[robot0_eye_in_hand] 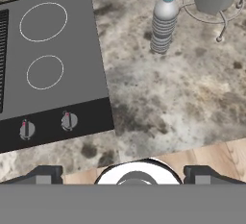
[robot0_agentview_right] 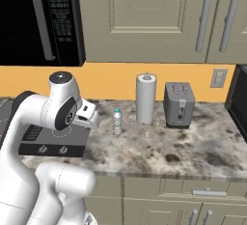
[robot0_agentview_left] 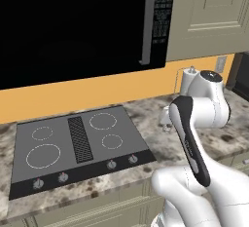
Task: Place the drinks on the dining counter in a tight cluster.
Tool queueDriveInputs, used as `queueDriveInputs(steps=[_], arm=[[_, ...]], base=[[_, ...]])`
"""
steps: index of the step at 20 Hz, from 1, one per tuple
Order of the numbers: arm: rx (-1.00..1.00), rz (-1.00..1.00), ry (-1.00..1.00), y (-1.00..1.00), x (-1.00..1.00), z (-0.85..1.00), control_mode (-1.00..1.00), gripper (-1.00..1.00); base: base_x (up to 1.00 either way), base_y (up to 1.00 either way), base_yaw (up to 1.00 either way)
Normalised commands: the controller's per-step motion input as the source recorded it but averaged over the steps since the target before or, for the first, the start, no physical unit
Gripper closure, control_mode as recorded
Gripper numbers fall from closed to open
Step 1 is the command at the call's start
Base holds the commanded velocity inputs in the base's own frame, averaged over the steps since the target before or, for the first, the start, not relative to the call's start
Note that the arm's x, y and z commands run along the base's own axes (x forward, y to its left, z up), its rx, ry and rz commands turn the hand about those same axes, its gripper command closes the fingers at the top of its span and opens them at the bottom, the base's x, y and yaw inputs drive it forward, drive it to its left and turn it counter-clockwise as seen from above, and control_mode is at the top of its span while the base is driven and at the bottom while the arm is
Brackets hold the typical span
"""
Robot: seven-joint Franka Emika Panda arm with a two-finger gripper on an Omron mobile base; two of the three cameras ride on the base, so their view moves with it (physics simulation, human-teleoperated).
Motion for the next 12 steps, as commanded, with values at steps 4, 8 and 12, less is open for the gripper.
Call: queueDriveInputs(steps=[4, 8, 12], arm=[[0.00, 0.00, 0.00, 0.00, 0.00, 0.00, 1.00, -1.00], [0.00, 0.00, 0.00, 0.00, 0.05, 0.00, -1.00, -1.00], [0.00, 0.15, 0.03, -0.14, 0.58, -0.01, -1.00, -1.00]], base=[[0.00, 0.00, 0.00], [0.02, 0.00, 0.00], [0.00, 0.00, 0.00]])
